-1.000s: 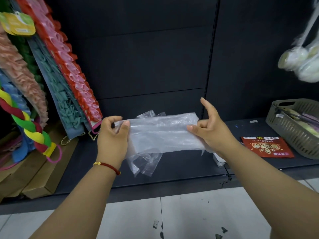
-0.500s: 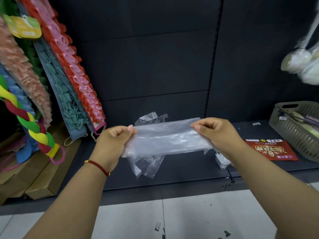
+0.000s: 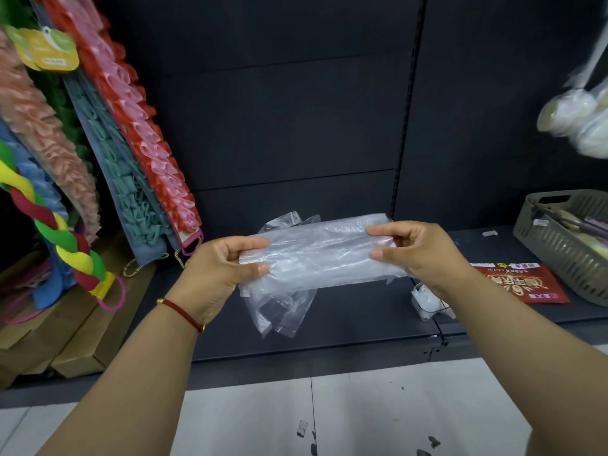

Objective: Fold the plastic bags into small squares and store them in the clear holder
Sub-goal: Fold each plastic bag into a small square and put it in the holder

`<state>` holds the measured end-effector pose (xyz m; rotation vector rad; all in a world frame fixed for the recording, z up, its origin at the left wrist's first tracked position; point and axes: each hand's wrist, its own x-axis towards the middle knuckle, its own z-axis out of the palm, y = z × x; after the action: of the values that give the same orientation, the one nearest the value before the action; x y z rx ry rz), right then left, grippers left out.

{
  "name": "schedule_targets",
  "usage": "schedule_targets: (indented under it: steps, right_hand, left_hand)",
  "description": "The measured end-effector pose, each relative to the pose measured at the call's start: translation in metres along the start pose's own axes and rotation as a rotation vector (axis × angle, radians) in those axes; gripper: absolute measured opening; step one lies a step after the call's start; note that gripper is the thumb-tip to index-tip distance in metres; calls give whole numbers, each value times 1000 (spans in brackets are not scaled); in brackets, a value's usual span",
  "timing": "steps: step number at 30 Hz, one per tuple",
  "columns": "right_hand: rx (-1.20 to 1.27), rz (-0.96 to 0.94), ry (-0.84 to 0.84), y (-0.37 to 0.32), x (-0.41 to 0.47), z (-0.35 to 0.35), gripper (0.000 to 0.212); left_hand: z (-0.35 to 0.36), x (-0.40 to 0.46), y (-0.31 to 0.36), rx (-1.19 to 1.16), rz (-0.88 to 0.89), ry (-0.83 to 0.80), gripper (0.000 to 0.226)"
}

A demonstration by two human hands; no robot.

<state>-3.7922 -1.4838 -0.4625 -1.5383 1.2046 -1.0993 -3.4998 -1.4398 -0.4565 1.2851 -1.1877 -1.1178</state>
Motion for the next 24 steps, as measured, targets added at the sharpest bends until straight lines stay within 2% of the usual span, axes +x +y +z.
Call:
schedule_targets:
  steps: [6,13,17,21,24]
  right_hand:
    - [5,-3,18,1,2,-1,29]
    - [-216,-46,40,5,6,2,13]
    - [-325,-27,27,8,8,3,13]
    - [-402,-26,-16,12,10,2,15]
    - [-462,-7,-113,13,10,2,16]
  left_hand:
    - [-2,1,1,18,52,18,34]
    - [-5,4,-2,560,171,107,15]
    - [-3,4,-1,683,210,107,9]
    - [-5,7,-2,671,241,132,15]
    - [0,6,0,404,199,159,13]
